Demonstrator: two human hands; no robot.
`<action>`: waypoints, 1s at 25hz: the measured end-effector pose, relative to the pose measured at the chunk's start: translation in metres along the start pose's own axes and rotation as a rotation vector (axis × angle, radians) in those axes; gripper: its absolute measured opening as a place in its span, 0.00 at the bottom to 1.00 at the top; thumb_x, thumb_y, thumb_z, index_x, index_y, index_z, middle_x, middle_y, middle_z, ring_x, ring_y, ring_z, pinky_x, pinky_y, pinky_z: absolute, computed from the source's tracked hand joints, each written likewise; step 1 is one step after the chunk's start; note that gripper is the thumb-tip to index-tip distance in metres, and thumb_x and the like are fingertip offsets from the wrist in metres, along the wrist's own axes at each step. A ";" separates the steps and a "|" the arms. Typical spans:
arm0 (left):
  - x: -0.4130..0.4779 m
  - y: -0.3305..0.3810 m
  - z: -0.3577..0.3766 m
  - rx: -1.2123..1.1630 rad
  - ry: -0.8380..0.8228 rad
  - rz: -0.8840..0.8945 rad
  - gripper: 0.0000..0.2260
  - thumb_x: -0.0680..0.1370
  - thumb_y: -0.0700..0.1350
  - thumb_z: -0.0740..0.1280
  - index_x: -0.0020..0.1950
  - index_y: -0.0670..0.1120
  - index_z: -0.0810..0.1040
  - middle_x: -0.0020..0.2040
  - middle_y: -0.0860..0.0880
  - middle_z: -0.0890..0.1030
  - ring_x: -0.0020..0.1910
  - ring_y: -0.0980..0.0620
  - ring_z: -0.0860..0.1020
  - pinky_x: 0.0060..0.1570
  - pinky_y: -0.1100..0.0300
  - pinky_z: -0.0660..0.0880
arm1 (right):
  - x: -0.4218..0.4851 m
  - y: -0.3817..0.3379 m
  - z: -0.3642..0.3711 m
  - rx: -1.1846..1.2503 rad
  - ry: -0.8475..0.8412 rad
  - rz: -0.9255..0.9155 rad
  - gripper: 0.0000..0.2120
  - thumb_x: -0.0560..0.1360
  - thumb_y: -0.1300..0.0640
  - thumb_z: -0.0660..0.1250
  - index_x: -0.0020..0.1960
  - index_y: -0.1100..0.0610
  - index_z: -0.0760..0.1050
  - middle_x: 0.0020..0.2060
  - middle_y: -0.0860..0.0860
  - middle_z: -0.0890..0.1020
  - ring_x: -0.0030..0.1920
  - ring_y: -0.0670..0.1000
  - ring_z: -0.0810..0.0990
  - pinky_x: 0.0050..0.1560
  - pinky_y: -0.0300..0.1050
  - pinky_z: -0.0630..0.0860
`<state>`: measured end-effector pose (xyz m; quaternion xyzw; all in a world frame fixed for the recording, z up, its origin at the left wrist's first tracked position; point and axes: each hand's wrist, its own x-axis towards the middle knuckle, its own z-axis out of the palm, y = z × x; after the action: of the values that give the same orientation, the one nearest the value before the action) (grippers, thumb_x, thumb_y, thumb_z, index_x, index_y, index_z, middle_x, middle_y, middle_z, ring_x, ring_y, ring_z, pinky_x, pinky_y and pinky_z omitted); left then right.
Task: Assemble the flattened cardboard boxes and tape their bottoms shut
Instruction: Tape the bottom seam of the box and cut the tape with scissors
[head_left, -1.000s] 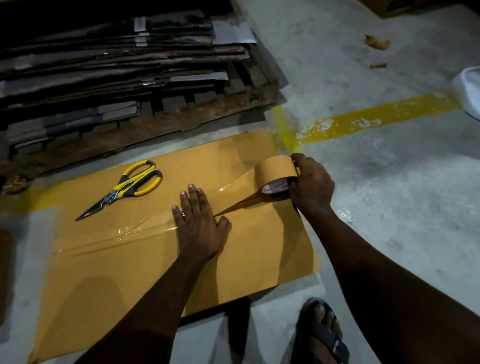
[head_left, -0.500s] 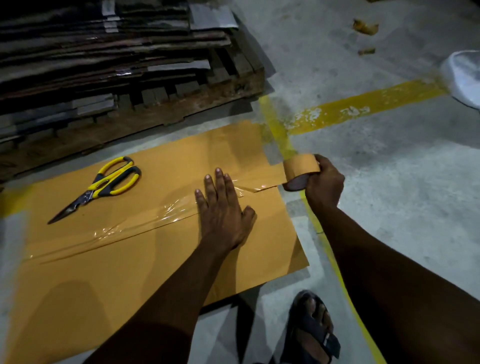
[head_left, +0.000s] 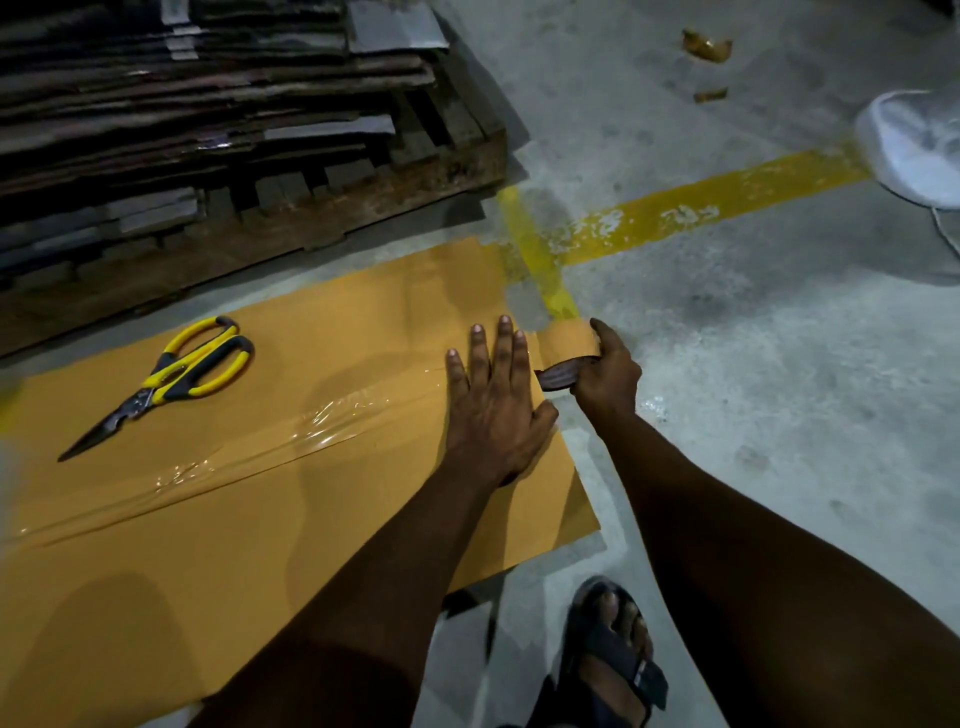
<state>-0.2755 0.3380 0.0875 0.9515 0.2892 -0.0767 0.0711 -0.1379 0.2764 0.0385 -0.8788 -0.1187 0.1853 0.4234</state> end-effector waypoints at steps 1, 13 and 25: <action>-0.001 -0.004 0.000 -0.003 0.002 0.015 0.37 0.74 0.61 0.35 0.78 0.42 0.38 0.77 0.43 0.34 0.76 0.40 0.34 0.73 0.38 0.40 | -0.004 0.001 -0.002 0.014 -0.023 -0.046 0.29 0.74 0.70 0.56 0.74 0.56 0.69 0.67 0.60 0.75 0.67 0.61 0.73 0.64 0.48 0.70; -0.106 -0.153 0.011 -0.015 -0.022 -0.133 0.35 0.76 0.61 0.35 0.78 0.43 0.39 0.77 0.44 0.34 0.77 0.42 0.36 0.75 0.44 0.40 | -0.076 -0.061 0.045 -0.978 -0.242 -0.677 0.34 0.80 0.37 0.39 0.80 0.52 0.42 0.80 0.55 0.42 0.78 0.62 0.40 0.73 0.71 0.40; -0.266 -0.333 0.014 -0.072 0.014 -0.569 0.35 0.78 0.61 0.42 0.79 0.41 0.45 0.79 0.41 0.42 0.77 0.38 0.45 0.73 0.41 0.49 | -0.206 -0.158 0.218 -0.914 -0.466 -0.971 0.34 0.81 0.40 0.45 0.80 0.54 0.39 0.79 0.58 0.40 0.78 0.63 0.39 0.72 0.73 0.43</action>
<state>-0.6817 0.4657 0.0933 0.8295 0.5476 -0.0766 0.0787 -0.4248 0.4511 0.0841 -0.7536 -0.6510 0.0905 0.0100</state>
